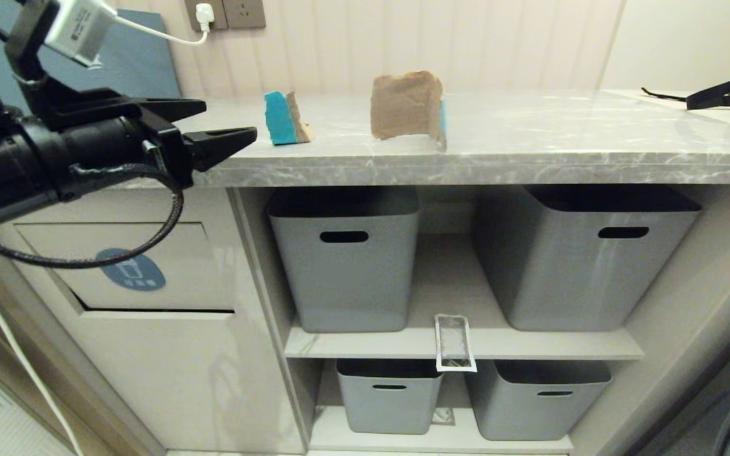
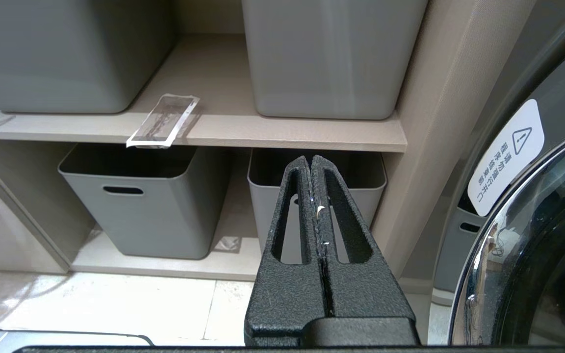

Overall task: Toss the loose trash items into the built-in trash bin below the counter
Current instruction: Pick up the garbage

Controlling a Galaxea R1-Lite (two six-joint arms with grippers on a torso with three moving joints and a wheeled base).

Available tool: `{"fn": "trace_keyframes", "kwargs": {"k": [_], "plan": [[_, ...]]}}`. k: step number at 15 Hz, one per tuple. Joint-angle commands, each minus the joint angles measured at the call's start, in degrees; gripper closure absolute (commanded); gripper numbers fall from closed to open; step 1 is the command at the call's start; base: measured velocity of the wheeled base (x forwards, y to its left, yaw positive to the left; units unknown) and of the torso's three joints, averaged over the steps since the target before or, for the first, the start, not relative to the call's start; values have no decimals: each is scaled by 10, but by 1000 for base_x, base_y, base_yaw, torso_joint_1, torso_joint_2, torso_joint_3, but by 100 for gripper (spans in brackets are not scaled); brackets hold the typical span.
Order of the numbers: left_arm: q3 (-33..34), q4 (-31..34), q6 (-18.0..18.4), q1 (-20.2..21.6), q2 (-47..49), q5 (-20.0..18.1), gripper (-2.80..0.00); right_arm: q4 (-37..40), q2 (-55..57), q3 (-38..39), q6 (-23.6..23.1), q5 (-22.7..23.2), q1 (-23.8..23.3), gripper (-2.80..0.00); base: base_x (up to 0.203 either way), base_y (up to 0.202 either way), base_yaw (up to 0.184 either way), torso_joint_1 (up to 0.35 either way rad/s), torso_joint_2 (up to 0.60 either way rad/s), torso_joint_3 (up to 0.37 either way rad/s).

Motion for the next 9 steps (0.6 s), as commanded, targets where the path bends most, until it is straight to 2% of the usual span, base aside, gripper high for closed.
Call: {"fn": "trace_keyframes", "kwargs": {"k": [1,7,9], "plan": [[-35,-1,0,-1,52,-1,-280,0,-1,0,0,0,1,0,0,0,0,0,0,0],[-112,-1,-3,-18,122,-1,-280,0,-1,0,0,0,0,0,0,0,0,0,0,0],[-119,-1,-2,-30,130,-1,-280,0,-1,0,0,0,0,0,0,0,0,0,0,0]]}}
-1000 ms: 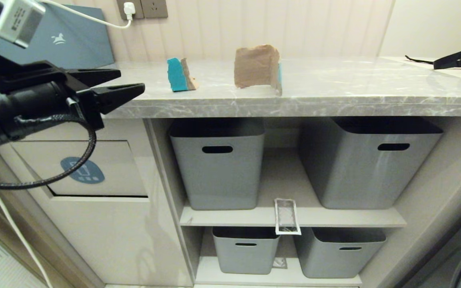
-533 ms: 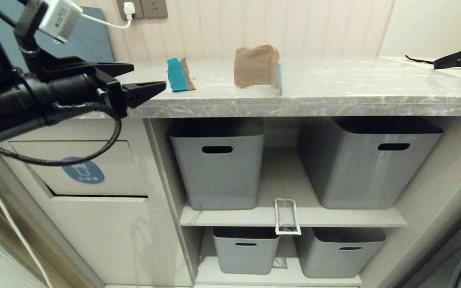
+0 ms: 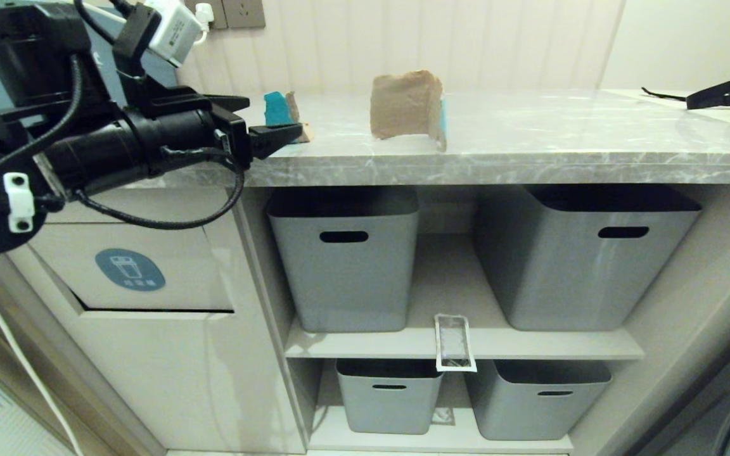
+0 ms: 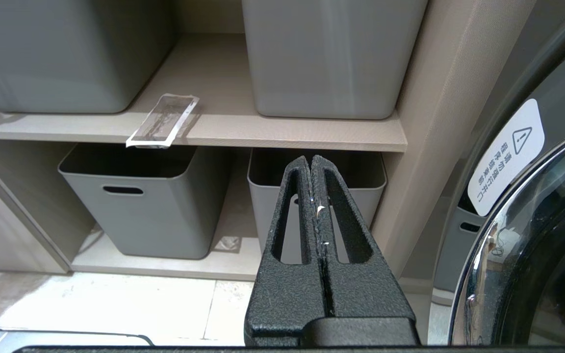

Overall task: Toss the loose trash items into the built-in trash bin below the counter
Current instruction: Pick up the garbage

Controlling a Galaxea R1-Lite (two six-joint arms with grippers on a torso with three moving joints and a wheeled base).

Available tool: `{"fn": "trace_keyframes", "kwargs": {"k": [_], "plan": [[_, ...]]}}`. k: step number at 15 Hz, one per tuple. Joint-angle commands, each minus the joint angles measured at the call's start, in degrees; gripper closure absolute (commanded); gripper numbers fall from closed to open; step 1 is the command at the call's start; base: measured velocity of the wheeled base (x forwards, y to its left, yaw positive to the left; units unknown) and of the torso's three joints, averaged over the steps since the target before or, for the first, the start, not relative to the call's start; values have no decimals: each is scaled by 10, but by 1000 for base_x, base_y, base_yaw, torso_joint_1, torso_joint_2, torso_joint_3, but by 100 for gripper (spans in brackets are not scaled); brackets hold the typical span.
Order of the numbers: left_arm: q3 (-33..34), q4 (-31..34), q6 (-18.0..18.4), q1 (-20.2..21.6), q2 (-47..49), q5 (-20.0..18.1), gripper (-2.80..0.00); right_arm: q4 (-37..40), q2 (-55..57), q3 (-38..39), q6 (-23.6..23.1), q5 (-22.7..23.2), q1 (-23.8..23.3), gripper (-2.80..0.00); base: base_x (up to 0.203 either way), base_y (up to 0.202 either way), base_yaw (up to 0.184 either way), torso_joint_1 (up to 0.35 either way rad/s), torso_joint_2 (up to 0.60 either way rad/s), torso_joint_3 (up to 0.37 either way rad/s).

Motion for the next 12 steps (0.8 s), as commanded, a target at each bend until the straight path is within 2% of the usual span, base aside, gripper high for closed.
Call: {"fn": "trace_keyframes", "kwargs": {"k": [1,3,4,12], "plan": [[-10,-3,3,-13,19,-1,-280,0,-1,0,0,0,0,0,0,0,0,0,0,0],[-11,-12,3,-15,29,-1,-280,0,-1,0,0,0,0,0,0,0,0,0,0,0],[-13,-23,4,-15,37,0,0,0,-1,0,0,0,0,0,0,0,0,0,0,0],[-13,-16,6,-13,1,4,0,0,0,0,0,0,0,0,0,0,0,0,0,0]]}}
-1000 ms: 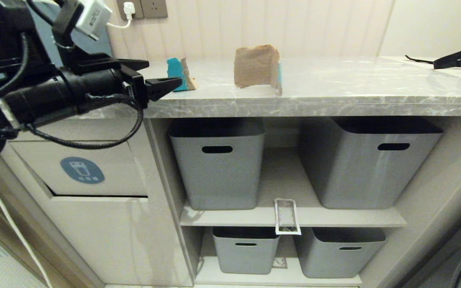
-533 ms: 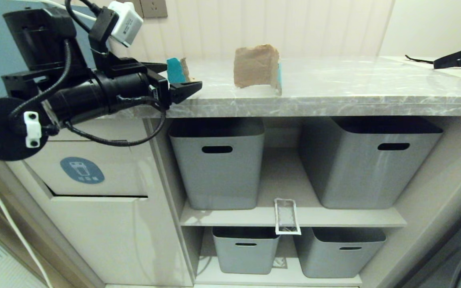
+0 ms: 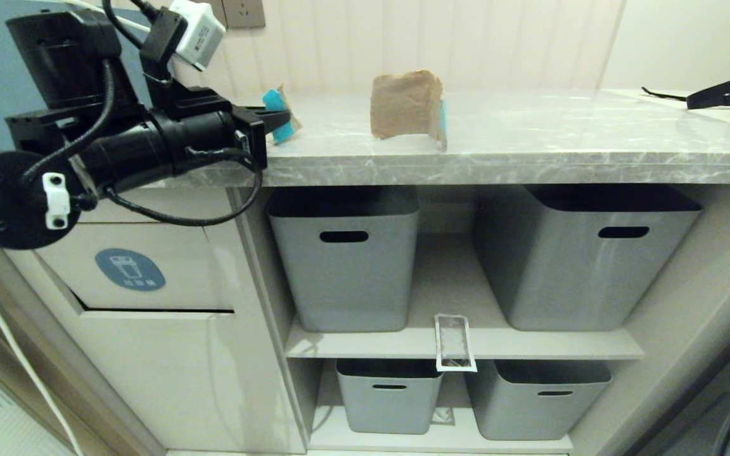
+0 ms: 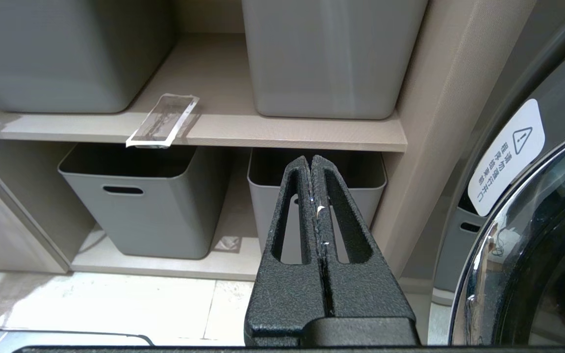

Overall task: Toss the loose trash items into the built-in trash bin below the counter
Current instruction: Pick up the garbage, then put the garbage in the trash can

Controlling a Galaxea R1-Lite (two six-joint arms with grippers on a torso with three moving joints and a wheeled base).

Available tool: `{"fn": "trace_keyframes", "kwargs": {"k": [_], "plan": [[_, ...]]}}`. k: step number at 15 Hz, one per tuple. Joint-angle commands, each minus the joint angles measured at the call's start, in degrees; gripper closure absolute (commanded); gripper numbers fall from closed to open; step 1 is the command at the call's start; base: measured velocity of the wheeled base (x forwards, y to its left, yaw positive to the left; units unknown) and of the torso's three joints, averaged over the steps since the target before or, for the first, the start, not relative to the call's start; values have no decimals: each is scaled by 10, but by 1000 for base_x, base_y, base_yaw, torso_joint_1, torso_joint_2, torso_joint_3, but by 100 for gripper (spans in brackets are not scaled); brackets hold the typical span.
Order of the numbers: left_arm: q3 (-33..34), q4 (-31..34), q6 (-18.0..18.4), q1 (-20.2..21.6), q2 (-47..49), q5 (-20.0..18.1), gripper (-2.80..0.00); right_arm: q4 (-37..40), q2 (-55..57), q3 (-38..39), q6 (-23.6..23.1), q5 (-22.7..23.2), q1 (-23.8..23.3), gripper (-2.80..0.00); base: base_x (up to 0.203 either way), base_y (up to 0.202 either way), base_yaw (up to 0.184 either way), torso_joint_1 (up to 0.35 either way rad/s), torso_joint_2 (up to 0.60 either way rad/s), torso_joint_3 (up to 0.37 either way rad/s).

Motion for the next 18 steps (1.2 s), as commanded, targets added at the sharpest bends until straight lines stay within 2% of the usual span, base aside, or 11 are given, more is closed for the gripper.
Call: {"fn": "trace_keyframes", "kwargs": {"k": [1,5,8,10,13,18], "plan": [[20,-1,0,0,-33,-1,0,0,-1,0,0,0,1,0,0,0,0,0,0,0],[51,3,-6,0,-62,-1,0,0,0,0,0,0,0,0,0,0,0,0,0,0],[56,55,-4,8,-108,5,0,0,-1,0,0,0,0,0,0,0,0,0,0,0],[81,95,-5,35,-166,17,0,0,-1,0,0,0,0,0,0,0,0,0,0,0],[156,123,-8,107,-262,30,0,0,0,0,0,0,0,0,0,0,0,0,0,0],[313,130,-61,175,-427,75,0,0,-1,0,0,0,0,0,0,0,0,0,0,0]]}}
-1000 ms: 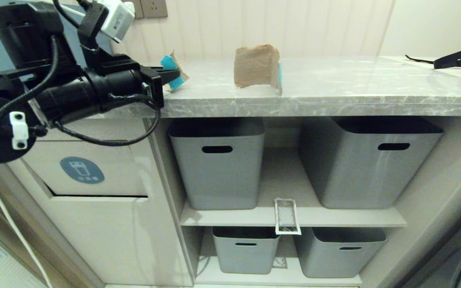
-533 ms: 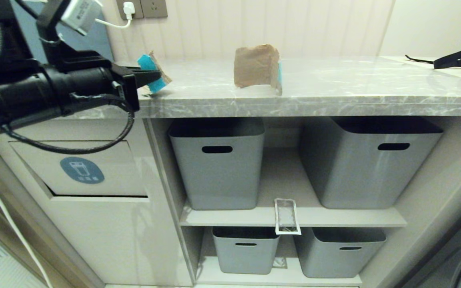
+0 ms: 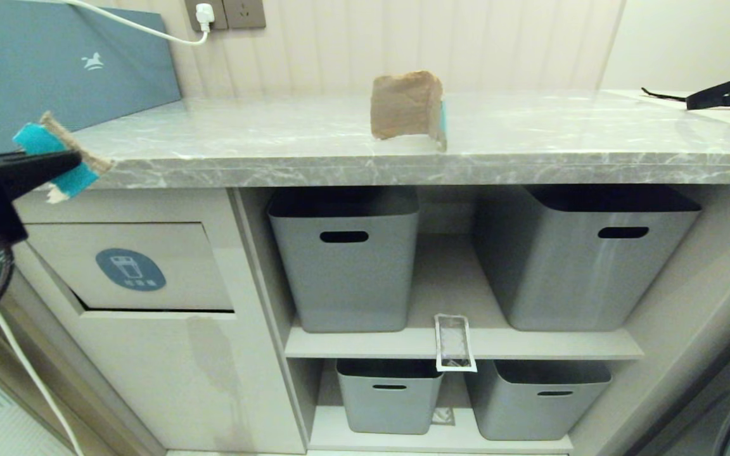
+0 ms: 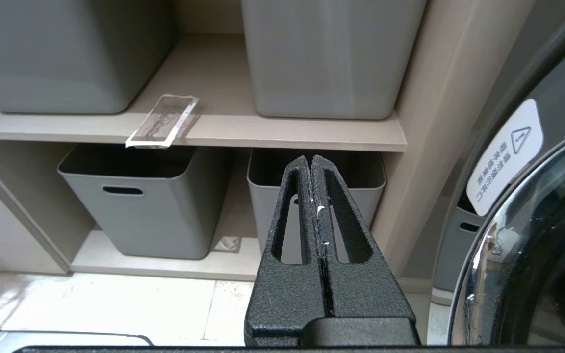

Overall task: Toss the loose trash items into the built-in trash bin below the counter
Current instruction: Put the garbage in the trash can

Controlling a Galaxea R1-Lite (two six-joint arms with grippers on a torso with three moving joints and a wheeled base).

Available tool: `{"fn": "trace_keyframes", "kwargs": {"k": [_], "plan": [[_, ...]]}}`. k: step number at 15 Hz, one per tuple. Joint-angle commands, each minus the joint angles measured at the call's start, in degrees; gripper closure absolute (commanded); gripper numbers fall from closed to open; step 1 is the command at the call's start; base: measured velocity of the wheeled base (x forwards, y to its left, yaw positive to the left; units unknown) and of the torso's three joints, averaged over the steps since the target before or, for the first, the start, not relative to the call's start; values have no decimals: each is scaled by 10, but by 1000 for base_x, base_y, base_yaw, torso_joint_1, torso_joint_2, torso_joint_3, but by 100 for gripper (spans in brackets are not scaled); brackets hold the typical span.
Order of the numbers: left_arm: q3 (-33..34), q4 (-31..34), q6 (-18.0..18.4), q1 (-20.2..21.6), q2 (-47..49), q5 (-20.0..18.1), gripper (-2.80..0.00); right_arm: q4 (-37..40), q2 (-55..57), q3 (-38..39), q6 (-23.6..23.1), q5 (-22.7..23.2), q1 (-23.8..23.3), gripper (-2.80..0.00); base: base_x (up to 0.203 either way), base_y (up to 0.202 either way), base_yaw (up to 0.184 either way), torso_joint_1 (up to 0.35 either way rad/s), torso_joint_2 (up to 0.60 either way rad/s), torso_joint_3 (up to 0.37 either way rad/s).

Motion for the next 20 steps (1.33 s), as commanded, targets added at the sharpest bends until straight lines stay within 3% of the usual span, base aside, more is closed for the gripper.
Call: {"fn": "trace_keyframes", "kwargs": {"k": [1,3,7,8,12,20], "plan": [[75,-1,-8,38,-96,5,0,0,-1,0,0,0,1,0,0,0,0,0,0,0],[128,-2,-11,70,-132,4,0,0,0,0,0,0,0,0,0,0,0,0,0,0],[250,-5,-12,97,-185,3,0,0,-1,0,0,0,0,0,0,0,0,0,0,0],[268,-8,-31,106,-181,4,0,0,-1,0,0,0,0,0,0,0,0,0,0,0],[274,-22,-147,125,-98,5,0,0,-1,0,0,0,0,0,0,0,0,0,0,0],[286,-164,-453,137,66,11,0,0,0,0,0,0,0,0,0,0,0,0,0,0]]}}
